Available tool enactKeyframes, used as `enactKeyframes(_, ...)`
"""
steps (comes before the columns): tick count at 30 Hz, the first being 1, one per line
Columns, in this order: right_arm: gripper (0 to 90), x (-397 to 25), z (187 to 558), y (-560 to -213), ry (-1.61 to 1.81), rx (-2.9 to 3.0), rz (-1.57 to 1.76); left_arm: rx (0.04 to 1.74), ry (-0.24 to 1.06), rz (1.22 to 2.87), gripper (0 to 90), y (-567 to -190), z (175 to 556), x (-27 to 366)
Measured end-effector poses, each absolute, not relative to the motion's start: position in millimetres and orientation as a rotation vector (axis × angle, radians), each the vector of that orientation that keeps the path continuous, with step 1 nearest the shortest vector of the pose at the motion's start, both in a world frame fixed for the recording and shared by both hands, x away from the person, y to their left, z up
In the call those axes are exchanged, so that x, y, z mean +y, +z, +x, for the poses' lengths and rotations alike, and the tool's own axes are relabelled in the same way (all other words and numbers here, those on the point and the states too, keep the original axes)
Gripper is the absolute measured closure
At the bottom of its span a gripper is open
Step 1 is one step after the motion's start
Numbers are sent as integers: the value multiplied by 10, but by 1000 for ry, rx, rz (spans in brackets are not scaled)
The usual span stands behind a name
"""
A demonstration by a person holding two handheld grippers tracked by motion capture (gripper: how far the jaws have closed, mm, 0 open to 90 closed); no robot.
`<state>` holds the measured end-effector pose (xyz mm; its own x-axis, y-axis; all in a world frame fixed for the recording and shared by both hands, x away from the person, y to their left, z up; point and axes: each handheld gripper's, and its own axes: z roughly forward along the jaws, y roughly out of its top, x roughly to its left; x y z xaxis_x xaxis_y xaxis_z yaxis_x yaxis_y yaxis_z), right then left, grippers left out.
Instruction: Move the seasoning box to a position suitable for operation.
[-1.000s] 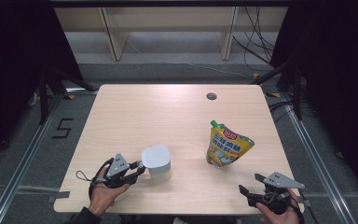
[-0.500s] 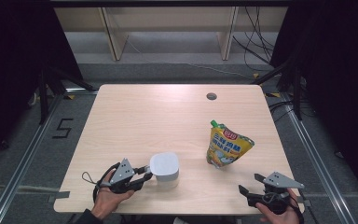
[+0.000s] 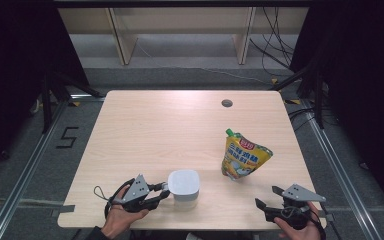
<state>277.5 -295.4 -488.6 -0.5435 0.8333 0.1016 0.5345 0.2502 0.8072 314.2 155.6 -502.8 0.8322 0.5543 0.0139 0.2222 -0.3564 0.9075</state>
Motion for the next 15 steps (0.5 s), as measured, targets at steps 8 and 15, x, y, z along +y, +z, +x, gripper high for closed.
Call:
enactKeyframes(8, 225, -2954, 2795, -4889, 1186, 2184, 1207, 589, 353, 1913, 690, -5058, 3151, 1540)
enactKeyframes(15, 225, -2940, 2794, -4892, 1200, 2200, 1215, 596, 316, 1931, 687, -5067, 3150, 1478)
